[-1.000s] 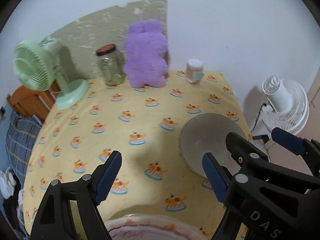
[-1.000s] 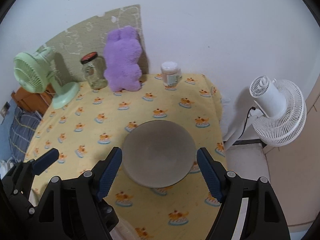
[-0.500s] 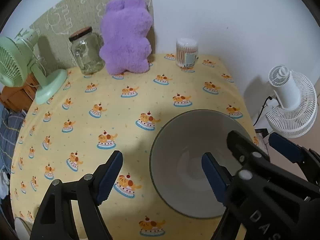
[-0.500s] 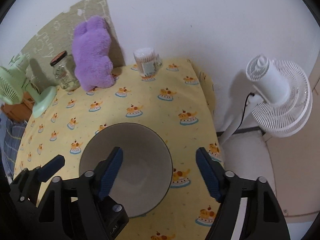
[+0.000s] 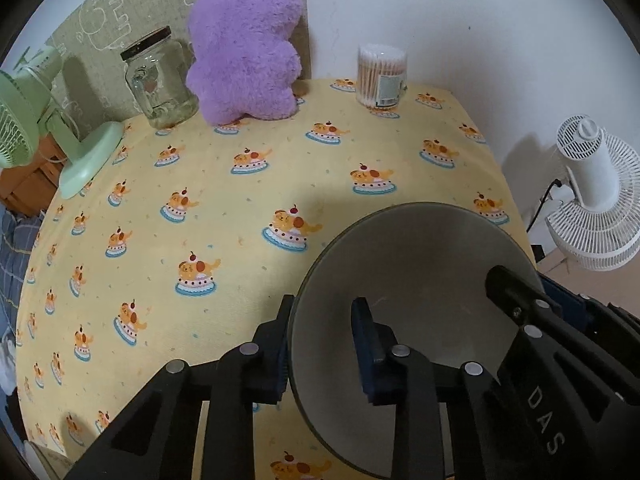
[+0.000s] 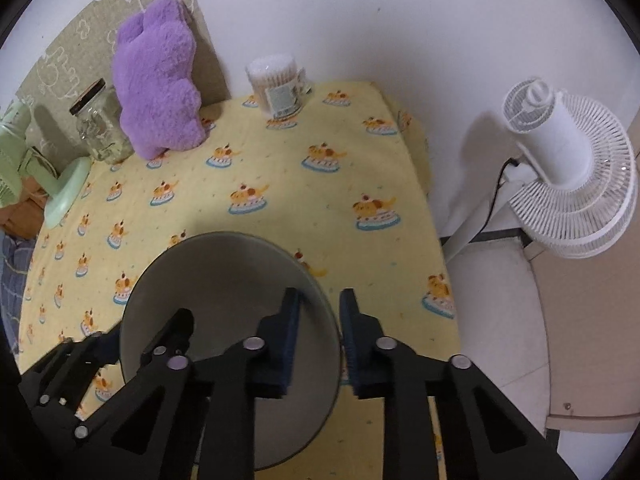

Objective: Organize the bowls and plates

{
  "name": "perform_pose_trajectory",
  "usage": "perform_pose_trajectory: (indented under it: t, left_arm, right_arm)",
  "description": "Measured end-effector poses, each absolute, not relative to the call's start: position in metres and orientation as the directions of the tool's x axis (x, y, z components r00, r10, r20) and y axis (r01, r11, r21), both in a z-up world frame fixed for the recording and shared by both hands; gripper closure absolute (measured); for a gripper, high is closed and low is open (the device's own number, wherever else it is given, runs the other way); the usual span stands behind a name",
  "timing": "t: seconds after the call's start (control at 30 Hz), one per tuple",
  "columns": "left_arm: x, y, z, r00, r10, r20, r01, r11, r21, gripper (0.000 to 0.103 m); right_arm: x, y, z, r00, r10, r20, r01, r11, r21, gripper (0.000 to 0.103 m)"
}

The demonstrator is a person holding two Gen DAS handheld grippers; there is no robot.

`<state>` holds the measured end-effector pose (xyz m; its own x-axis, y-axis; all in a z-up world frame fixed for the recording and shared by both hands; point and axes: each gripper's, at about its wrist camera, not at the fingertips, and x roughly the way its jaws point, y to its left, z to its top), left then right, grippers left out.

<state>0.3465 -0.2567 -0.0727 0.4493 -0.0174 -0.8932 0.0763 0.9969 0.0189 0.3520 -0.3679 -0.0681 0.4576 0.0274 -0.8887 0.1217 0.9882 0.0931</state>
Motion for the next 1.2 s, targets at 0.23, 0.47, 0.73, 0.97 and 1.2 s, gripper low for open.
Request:
perform_pose_trajectory:
  t: [0.23,0.47,0.73,0.97,1.2]
  left_arm:
    - [0.347,-0.255,-0.071,0.441,-0.014,-0.897,0.076,0.997,0.021,0.082]
    - [0.340,-0.254,-0.065,0.433,-0.018,-0.901,0.081,0.997,0.019,0.082]
    - [0.319,-0.248,-0.048,0.449,-0.022,-0.893,0.086,0.996,0.019,0.082]
    - [0.295,-0.238,-0.023,0.479,-0.031,-0.877,0.089,0.996,0.013,0.082]
    - [0.277,-0.225,0.003,0.501,-0.047,-0.864,0.096,0.995,0.001,0.082]
  right_arm:
    - [0.353,-0.366,-0.067,0.442,0.013,-0.897,0.132,0.988,0.079,0.080]
    - [0.346,-0.368,-0.061,0.428,0.013,-0.904,0.144,0.986,0.083,0.080]
    - [0.327,-0.363,-0.043,0.441,0.011,-0.898,0.144,0.986,0.082,0.080]
    - [0.301,-0.354,-0.016,0.470,0.005,-0.883,0.151,0.985,0.085,0.080]
    - [0.280,-0.340,0.015,0.494,-0.017,-0.869,0.144,0.988,0.062,0.080]
